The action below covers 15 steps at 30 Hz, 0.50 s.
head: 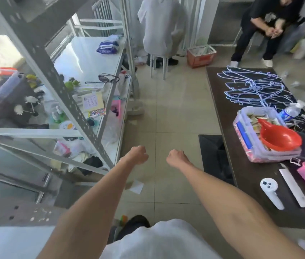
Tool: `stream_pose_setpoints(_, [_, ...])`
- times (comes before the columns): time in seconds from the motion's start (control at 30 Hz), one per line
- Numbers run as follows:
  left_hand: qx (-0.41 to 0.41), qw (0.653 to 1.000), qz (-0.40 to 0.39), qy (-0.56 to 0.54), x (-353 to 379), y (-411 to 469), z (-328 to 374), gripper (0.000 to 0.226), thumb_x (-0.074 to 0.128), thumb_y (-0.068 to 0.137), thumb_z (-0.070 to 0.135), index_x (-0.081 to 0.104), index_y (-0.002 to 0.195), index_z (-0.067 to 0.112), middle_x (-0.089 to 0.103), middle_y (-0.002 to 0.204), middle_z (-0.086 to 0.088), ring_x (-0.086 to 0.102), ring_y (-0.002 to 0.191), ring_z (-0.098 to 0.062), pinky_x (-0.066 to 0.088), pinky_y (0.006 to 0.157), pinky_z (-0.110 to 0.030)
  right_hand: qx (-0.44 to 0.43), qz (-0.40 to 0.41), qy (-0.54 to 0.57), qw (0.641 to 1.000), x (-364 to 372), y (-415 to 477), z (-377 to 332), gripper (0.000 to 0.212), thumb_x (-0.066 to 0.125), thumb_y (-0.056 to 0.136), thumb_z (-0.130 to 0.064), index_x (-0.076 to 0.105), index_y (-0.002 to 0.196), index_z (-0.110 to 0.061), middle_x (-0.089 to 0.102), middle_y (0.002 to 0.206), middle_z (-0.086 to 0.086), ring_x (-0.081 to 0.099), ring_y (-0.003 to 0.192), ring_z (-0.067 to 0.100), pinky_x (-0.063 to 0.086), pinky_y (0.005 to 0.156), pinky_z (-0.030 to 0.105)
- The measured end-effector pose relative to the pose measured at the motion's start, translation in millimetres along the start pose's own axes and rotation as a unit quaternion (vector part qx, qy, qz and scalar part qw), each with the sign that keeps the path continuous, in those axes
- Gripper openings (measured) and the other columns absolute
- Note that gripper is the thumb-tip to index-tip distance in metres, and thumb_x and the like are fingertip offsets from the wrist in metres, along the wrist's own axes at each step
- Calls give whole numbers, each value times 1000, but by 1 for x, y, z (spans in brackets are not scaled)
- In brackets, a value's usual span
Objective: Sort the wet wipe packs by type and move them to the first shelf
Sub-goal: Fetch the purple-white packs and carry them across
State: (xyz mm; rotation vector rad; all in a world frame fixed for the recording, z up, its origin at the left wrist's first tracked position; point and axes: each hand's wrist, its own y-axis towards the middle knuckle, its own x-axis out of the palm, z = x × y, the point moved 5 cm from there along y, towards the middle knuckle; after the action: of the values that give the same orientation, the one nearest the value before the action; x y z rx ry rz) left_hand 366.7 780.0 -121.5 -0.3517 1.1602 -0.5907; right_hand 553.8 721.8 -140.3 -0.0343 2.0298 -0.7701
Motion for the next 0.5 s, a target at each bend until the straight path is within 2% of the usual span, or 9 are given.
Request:
stream_pose_setpoints(0.3, [21,999,-41,11,-54,137,30,58,53,93,27,50,149,16,57,146,-14,55,133,-35,48,109,-37,53,14,8,998,-60,97,-20,35,43,95,-12,67,118,-1,66,124,24,65,112,40,54,90,38])
stream_pose_setpoints(0.37, [24,998,-53,18,-68,167,41,61,52,91,32,48,150,18,54,149,-14,53,135,-35,46,112,-41,61,26,21,998,-79,120,-28,34,42,97,-13,68,117,-3,67,122,22,66,109,39,53,87,38])
stream_pose_setpoints(0.5, [34,998,-57,25,-95,221,68,65,51,93,30,40,156,17,48,155,-15,47,141,-36,42,116,-42,74,44,43,995,-115,169,-40,33,41,99,-14,68,117,-6,66,122,21,64,113,39,51,90,37])
